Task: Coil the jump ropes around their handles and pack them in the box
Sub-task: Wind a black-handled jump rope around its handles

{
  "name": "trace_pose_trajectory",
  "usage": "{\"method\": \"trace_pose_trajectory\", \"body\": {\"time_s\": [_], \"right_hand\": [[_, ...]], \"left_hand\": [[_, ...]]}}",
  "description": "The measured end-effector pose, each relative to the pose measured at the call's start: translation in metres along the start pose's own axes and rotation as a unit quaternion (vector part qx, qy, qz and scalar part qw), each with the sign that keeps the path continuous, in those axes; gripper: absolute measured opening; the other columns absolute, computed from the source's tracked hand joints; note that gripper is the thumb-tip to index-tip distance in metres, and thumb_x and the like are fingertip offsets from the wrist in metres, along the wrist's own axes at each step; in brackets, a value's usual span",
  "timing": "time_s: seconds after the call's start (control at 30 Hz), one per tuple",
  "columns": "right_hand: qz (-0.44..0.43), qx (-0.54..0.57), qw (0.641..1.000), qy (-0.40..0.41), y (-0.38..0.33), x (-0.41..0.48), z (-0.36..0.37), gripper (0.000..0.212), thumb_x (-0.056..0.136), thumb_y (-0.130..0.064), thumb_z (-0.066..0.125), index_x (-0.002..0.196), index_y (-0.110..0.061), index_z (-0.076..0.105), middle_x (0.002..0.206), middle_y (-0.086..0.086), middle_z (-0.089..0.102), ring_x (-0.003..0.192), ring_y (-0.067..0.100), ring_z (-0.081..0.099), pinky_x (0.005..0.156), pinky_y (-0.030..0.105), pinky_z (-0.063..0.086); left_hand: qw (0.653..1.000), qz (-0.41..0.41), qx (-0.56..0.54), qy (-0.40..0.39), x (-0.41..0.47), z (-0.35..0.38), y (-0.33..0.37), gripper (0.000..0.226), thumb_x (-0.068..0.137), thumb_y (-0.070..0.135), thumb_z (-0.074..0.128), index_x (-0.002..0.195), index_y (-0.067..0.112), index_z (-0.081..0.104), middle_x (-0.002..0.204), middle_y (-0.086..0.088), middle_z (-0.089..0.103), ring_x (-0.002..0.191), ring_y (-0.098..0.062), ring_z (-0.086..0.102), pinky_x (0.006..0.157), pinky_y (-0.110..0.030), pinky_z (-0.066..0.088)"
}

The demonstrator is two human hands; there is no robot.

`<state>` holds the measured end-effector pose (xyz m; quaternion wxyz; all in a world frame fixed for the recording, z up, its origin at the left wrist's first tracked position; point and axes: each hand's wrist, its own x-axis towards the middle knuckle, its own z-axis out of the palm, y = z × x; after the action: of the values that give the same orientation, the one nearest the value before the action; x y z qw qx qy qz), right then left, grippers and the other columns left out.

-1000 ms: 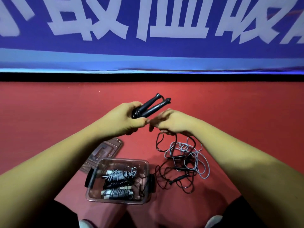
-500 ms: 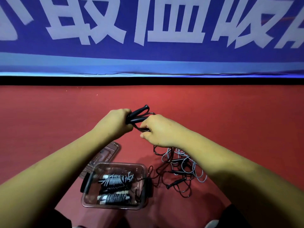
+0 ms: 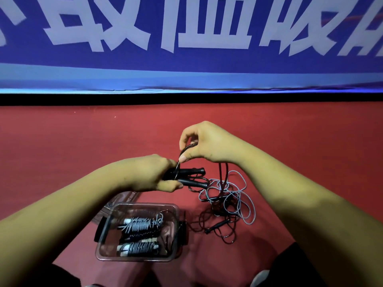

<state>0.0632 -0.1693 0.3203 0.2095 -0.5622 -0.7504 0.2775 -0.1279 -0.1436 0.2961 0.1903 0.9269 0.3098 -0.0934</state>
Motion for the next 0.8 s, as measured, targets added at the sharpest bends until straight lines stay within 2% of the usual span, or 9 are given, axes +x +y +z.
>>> {"method": "trace_pose_trajectory", "body": {"time_s": [0.13,0.23,0.33,0.4,0.47,0.53,0.63,0.73,0.8], "right_hand": [[-0.013,0.039,0.998,-0.050,0.006,0.002,0.001,0.015,0.075,-0.023,0.083,0.083,-0.016,0.073,0.077,0.004,0.070,0.066,0.008,0.056,0.066,0.029,0.045],[-0.004,0.069,0.996,-0.054,0.014,0.002,0.001,0.003,0.083,-0.023,0.076,0.082,-0.021,0.075,0.070,-0.002,0.069,0.062,0.007,0.052,0.062,0.026,0.041],[0.007,0.104,0.994,-0.040,0.019,0.003,0.001,0.016,0.092,-0.020,0.067,0.080,-0.030,0.073,0.070,-0.015,0.069,0.065,-0.002,0.057,0.067,0.018,0.043],[0.003,0.127,0.990,-0.060,0.019,0.002,0.003,0.030,0.093,-0.008,0.063,0.075,-0.031,0.070,0.067,-0.010,0.065,0.061,0.004,0.055,0.063,0.020,0.043],[-0.003,0.162,0.983,-0.081,0.019,0.001,0.010,0.028,0.088,0.004,0.054,0.076,-0.018,0.066,0.066,0.005,0.061,0.059,0.012,0.056,0.058,0.023,0.046],[0.030,0.241,0.966,-0.085,0.016,0.000,0.017,0.025,0.091,0.009,0.051,0.080,-0.009,0.064,0.069,0.005,0.064,0.063,0.012,0.064,0.063,0.025,0.054],[0.056,0.262,0.962,-0.062,0.016,0.004,0.029,0.022,0.094,-0.002,0.058,0.084,-0.018,0.068,0.072,-0.002,0.070,0.072,0.012,0.068,0.078,0.028,0.058],[0.058,0.206,0.974,-0.077,0.013,0.007,0.035,0.022,0.102,-0.017,0.048,0.087,-0.011,0.062,0.057,-0.002,0.047,0.051,0.015,0.048,0.058,0.027,0.045],[0.092,0.226,0.966,-0.082,0.010,0.009,0.039,0.025,0.104,-0.026,0.043,0.092,-0.009,0.057,0.052,-0.006,0.035,0.046,0.014,0.032,0.051,0.028,0.034]], "left_hand": [[0.997,0.042,-0.062,-0.017,-0.008,-0.001,0.004,0.024,0.094,0.039,0.062,0.098,0.016,0.056,0.064,0.007,0.054,0.050,-0.003,0.047,0.048,-0.013,0.032],[0.989,0.067,-0.127,0.029,-0.015,-0.005,0.000,0.019,0.092,0.033,0.067,0.096,0.020,0.052,0.064,0.006,0.053,0.052,-0.006,0.046,0.050,-0.016,0.033],[0.971,0.068,-0.204,0.100,-0.020,-0.008,-0.003,0.036,0.089,0.029,0.070,0.112,0.022,0.043,0.069,-0.010,0.057,0.055,-0.008,0.042,0.052,-0.022,0.035],[0.950,0.076,-0.276,0.124,-0.024,-0.012,-0.003,0.046,0.090,0.027,0.070,0.124,0.030,0.039,0.081,-0.018,0.061,0.062,-0.012,0.045,0.058,-0.028,0.039],[0.938,0.099,-0.301,0.139,-0.027,-0.015,-0.003,0.036,0.091,0.025,0.069,0.121,0.033,0.050,0.085,-0.003,0.064,0.070,-0.011,0.050,0.066,-0.029,0.042],[0.938,0.094,-0.296,0.152,-0.026,-0.017,-0.005,0.020,0.091,0.024,0.069,0.109,0.028,0.060,0.081,0.010,0.063,0.071,-0.006,0.052,0.068,-0.028,0.042],[0.937,0.063,-0.294,0.176,-0.025,-0.019,-0.008,0.016,0.091,0.026,0.069,0.103,0.022,0.060,0.070,0.010,0.059,0.058,-0.008,0.047,0.057,-0.026,0.040],[0.910,0.017,-0.345,0.231,-0.024,-0.024,-0.015,0.018,0.091,0.022,0.067,0.102,0.015,0.054,0.062,0.005,0.054,0.053,-0.012,0.045,0.048,-0.025,0.039],[0.890,-0.020,-0.378,0.254,-0.024,-0.028,-0.023,0.020,0.092,0.020,0.067,0.101,0.012,0.052,0.063,0.000,0.058,0.053,-0.013,0.046,0.047,-0.025,0.039]]}}
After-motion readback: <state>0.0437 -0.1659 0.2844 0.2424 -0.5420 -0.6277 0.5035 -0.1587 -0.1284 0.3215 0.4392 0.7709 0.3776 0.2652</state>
